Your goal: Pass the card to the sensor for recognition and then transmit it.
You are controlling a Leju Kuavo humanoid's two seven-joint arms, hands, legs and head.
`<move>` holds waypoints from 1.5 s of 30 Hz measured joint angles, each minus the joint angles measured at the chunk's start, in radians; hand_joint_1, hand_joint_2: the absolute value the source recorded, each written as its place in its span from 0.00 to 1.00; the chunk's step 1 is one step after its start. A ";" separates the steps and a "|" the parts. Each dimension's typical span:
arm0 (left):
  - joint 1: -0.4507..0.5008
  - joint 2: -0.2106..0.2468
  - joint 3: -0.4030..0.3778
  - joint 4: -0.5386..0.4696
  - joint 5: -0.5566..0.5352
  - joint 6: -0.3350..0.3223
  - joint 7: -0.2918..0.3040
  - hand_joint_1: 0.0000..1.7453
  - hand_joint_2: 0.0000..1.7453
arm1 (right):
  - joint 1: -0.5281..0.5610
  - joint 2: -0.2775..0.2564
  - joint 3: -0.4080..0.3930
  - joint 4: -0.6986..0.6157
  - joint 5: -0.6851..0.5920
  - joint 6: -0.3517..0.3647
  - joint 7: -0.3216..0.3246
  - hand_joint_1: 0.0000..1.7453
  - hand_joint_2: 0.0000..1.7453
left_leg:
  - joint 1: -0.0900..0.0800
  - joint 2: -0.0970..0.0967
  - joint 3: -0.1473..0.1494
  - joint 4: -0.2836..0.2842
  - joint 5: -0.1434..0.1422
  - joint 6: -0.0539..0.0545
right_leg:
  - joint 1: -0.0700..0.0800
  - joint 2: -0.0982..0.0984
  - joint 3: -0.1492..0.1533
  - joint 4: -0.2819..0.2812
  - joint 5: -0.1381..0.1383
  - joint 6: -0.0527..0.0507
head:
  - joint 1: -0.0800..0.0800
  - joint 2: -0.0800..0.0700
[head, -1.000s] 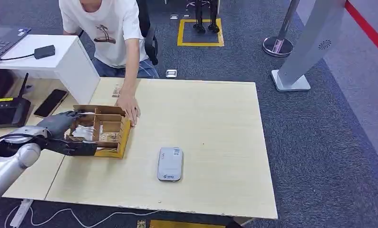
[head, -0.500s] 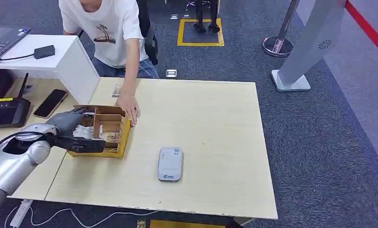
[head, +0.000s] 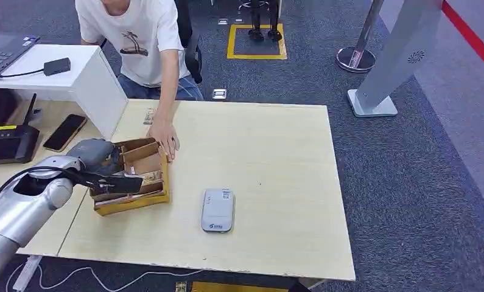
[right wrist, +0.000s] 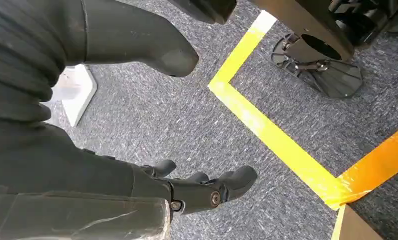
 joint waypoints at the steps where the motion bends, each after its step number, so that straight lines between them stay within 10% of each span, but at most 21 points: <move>1: -0.001 -0.002 0.002 0.000 0.000 0.000 0.000 1.00 1.00 | 0.000 0.000 0.000 0.000 0.000 0.000 0.000 0.00 1.00 | 0.000 0.000 0.000 0.000 0.000 0.000 | 0.000 0.000 0.000 0.000 0.000 0.000 | 0.000 0.000; 15: -0.004 -0.029 0.035 0.012 -0.009 0.013 -0.003 1.00 1.00 | 0.000 0.000 0.000 0.000 -0.001 -0.002 0.000 0.00 1.00 | 0.000 0.000 0.000 0.000 0.000 0.000 | 0.000 0.000 0.000 0.000 0.000 -0.001 | 0.000 0.000; 19: -0.004 -0.039 0.042 0.017 -0.011 0.019 -0.003 0.84 1.00 | 0.000 0.000 0.000 0.000 -0.001 -0.003 0.002 0.00 1.00 | 0.000 0.000 0.000 0.000 0.000 0.000 | 0.000 0.000 0.000 0.000 0.000 -0.001 | 0.000 0.000; 22: -0.004 -0.045 0.047 0.020 -0.029 0.024 0.004 0.55 1.00 | 0.000 0.000 0.000 0.000 -0.001 -0.003 0.006 0.00 1.00 | 0.000 0.000 0.000 0.000 0.000 0.000 | 0.000 0.000 0.000 0.000 0.000 -0.001 | 0.000 0.000; 24: -0.004 -0.050 0.049 0.020 -0.042 0.027 0.004 0.00 1.00 | 0.000 0.000 0.000 0.000 -0.001 -0.003 0.007 0.00 1.00 | 0.000 0.000 0.000 0.000 0.000 0.000 | 0.000 0.000 0.000 0.000 0.000 -0.001 | 0.000 0.000; 45: 0.011 -0.065 0.075 0.026 -0.095 0.018 0.006 0.00 1.00 | 0.005 0.000 -0.002 0.000 -0.001 -0.003 0.007 0.00 1.00 | 0.000 0.000 0.001 0.000 0.001 0.000 | 0.000 0.000 0.001 0.000 0.000 -0.001 | 0.000 0.000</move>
